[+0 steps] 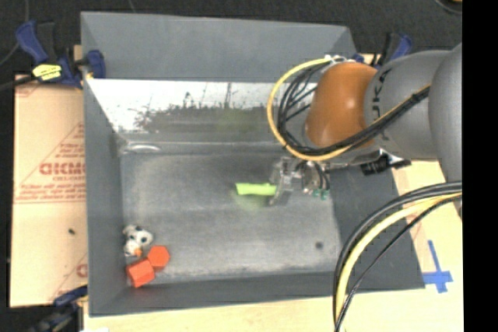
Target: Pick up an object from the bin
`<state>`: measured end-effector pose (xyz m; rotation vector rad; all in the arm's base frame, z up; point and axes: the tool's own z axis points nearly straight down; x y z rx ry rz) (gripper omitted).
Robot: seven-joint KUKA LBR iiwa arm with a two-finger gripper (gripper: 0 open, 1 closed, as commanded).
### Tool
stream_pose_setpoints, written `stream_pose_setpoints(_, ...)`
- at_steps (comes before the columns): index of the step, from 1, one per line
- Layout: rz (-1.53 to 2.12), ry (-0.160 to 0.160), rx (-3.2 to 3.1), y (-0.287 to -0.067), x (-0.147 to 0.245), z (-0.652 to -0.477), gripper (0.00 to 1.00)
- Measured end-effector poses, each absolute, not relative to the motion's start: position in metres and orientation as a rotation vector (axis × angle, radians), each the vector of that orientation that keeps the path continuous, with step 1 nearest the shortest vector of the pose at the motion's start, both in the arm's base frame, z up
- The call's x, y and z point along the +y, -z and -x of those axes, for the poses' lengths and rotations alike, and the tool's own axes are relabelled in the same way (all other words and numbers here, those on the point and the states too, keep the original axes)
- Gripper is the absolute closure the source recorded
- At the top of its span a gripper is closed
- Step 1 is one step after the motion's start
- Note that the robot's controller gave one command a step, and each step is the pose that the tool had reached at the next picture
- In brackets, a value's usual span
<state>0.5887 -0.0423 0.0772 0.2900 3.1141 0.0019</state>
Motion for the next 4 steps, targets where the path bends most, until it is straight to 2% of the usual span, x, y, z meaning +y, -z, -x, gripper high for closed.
stream_pose_setpoints(1, -0.083, 0.002, 3.126, -0.082, 0.012, -0.555, 1.0)
stream_pose_setpoints(2, -0.35, -0.006, 3.102, -0.076, 0.007, -0.57, 1.0)
stream_pose_setpoints(3, -0.387, 0.0, 3.093, -0.075, 0.006, -0.573, 1.0)
stream_pose_setpoints(4, -0.298, -0.007, 3.095, -0.288, 0.012, -0.589, 1.0)
